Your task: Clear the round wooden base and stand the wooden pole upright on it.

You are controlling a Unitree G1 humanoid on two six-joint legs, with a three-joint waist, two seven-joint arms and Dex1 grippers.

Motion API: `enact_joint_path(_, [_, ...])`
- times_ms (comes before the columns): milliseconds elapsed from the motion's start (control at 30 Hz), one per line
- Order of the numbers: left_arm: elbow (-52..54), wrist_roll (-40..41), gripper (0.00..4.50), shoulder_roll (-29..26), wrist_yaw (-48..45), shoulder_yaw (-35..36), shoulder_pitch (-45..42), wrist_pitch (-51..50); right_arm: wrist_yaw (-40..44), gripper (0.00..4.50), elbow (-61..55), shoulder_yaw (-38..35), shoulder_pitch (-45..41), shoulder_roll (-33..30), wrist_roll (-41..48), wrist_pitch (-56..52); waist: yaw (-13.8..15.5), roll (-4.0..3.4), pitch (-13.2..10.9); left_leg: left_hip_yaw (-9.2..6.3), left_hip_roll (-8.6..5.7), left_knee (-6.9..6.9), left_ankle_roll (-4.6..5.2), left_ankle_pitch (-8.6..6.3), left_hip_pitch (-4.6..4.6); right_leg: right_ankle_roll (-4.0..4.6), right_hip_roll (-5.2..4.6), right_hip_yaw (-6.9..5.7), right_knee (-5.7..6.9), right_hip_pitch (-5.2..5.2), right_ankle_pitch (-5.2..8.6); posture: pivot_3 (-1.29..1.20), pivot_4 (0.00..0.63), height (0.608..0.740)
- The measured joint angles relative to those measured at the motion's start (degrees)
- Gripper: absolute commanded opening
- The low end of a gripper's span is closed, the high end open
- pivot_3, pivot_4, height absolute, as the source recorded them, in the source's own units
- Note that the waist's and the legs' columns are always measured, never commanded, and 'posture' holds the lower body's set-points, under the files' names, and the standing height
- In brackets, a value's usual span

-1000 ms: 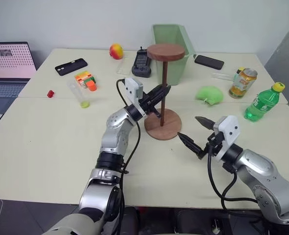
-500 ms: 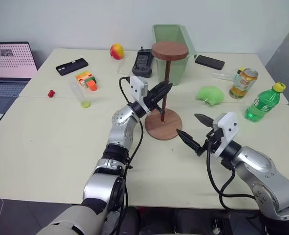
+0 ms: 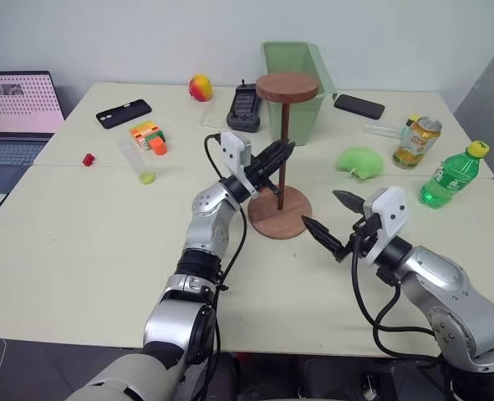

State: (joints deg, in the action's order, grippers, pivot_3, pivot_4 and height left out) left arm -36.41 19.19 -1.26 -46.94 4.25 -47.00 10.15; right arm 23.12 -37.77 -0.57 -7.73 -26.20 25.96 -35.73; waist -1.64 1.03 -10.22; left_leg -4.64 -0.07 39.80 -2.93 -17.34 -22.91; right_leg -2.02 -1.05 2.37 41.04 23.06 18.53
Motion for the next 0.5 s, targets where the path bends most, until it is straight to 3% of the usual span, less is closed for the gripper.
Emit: enact_joint_path(500, [2.4, -0.2, 0.26, -0.4, -1.2, -1.2, 1.7, -0.9, 0.0, 4.5, 0.0, -0.1, 0.0, 0.0, 0.0, -0.6, 0.0, 0.0, 0.0, 0.0, -0.01, 0.0, 0.01, 0.0, 0.01, 0.0, -0.01, 0.0, 0.0, -0.01, 0.0, 0.0, 0.15, 0.74])
